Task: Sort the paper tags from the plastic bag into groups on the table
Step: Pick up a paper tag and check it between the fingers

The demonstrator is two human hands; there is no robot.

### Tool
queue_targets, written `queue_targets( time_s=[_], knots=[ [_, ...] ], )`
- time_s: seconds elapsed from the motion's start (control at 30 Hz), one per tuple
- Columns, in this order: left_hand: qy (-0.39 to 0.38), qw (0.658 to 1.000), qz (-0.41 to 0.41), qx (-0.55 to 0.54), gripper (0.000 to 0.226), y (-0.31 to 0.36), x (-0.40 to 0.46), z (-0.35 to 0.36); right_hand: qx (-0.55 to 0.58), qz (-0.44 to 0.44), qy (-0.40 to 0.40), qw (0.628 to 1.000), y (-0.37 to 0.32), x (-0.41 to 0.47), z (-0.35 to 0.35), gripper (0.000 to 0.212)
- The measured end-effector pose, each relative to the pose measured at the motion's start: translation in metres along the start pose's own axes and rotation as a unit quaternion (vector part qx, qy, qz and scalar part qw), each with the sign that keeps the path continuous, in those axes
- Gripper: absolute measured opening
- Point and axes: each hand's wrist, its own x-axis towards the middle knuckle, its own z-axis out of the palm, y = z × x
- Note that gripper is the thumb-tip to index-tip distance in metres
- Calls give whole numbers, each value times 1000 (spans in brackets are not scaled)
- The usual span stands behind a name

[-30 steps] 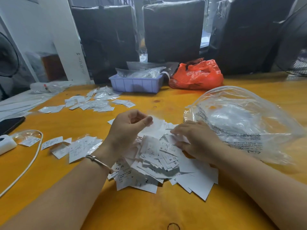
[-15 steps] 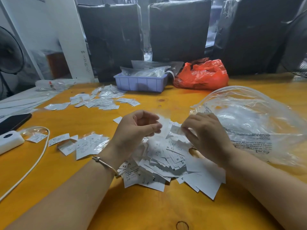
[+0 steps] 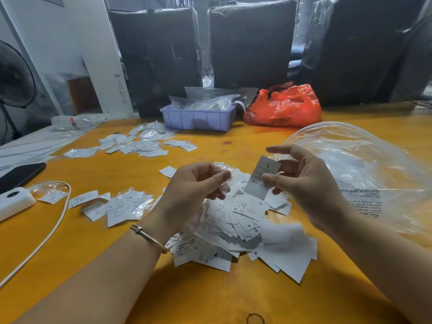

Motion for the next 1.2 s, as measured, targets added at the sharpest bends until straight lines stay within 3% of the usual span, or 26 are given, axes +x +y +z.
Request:
queue_targets(
  time_s=[0.13,0.4,0.6,0.67,0.77,0.87,0.97,1.1,1.2],
  knots=[
    [-27,1000,3,3,14,2,-1,-3,-21,5,1,1000,1,0,-2,44],
    [-69,997,6,-16,29,4,-4,-3,-11,-22,-9,1000,1,0,-3,40],
    [-78,997,17,3,15,6,-4,-4,-39,-35,-10,999,-2,-1,-3,40],
    [-59,998,16,-2,14,6,-4,-5,-70,-31,-36,996,-3,-2,-3,37],
    [-34,998,3,-51,13,8,-3,-2,-78,-14,-131,988,-8,-5,0,8],
    [-48,993,-9,-105,14,7,-3,2,-90,-24,-176,980,-8,-9,6,32],
    [-68,991,-17,-112,8,8,-4,6,-53,-26,-171,983,-7,-10,12,25],
    [-96,994,-11,-42,9,8,-5,0,3,2,-132,991,-8,-8,7,17],
    [-137,990,-13,20,12,9,-6,-1,-24,-7,-124,992,-10,-7,6,11]
  ],
)
